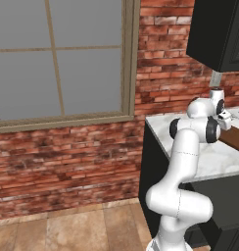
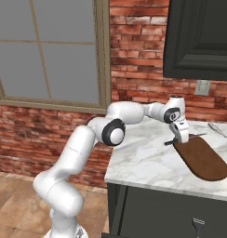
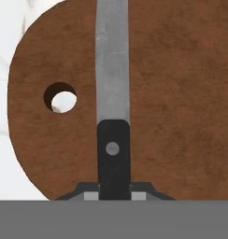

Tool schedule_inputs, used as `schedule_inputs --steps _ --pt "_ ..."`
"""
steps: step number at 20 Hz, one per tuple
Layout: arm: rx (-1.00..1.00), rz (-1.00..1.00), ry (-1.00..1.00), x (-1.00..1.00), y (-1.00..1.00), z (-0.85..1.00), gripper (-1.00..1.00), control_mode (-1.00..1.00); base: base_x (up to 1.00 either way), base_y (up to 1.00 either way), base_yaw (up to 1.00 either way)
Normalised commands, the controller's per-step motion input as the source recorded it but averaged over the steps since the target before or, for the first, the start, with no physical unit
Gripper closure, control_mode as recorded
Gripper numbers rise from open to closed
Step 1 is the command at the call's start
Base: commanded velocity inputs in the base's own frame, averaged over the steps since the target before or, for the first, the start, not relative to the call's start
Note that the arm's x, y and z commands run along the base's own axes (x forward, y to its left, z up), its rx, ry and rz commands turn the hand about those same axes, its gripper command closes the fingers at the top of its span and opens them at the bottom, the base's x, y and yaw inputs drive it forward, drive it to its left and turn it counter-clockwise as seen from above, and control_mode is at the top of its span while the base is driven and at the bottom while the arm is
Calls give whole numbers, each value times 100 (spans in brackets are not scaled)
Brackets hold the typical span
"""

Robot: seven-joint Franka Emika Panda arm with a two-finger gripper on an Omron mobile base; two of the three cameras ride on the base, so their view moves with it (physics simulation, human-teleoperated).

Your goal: Open the drawer on the right and place the cutting tools on the cutting board.

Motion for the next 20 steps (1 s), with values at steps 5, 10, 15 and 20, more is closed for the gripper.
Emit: schedule_inputs --steps 5,10,15,20 --pt "0 -2 0 0 -2 0 100 -100 0 0 0" --pt "0 -4 -1 -13 0 -2 -100 -100 0 0 0" --pt "0 -1 -11 -26 0 -1 -100 -100 0 0 0" --pt "-1 0 -21 -44 0 -1 -100 -100 0 0 0"
